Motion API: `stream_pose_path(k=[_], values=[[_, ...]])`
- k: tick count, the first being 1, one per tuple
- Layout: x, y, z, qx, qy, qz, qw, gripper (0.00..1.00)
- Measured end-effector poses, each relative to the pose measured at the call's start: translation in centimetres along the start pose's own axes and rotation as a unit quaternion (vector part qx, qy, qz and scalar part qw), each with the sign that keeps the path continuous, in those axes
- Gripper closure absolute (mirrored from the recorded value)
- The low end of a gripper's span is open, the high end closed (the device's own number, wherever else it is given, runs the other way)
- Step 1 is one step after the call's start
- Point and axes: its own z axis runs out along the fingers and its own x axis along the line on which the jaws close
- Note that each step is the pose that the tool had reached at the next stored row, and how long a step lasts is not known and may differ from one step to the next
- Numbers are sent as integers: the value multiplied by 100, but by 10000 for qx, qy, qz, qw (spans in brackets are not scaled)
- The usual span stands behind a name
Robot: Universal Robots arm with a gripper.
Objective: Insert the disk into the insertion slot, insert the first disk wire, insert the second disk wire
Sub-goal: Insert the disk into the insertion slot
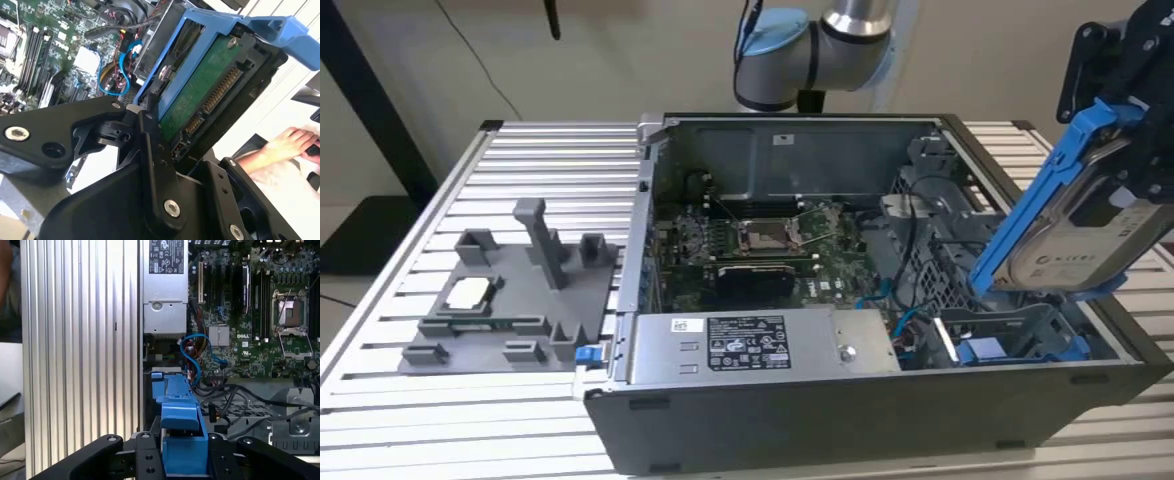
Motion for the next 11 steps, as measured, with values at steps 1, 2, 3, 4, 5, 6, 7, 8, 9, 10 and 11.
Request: stream_pose_path(k=[1, 2, 3, 4, 5, 6, 7, 8, 9, 10, 11], values=[[1, -1, 11, 0, 0, 0, 10000, 67], [2, -1, 22, 0, 0, 0, 10000, 67], [4, -1, 34, 0, -1, -1, 10000, 67], [5, -2, 45, 0, -1, -4, 10000, 67], [7, -2, 56, 0, -3, -7, 10000, 67], [8, -3, 68, 0, -5, -13, 10000, 67], [9, -3, 78, 0, -7, -21, 10000, 67], [9, -4, 90, 0, -9, -31, 10000, 67], [11, -4, 101, 1, -11, -41, 10000, 67], [12, -5, 112, 0, -11, -53, 10000, 67], [13, -5, 125, 1, -12, -66, 10000, 67]])
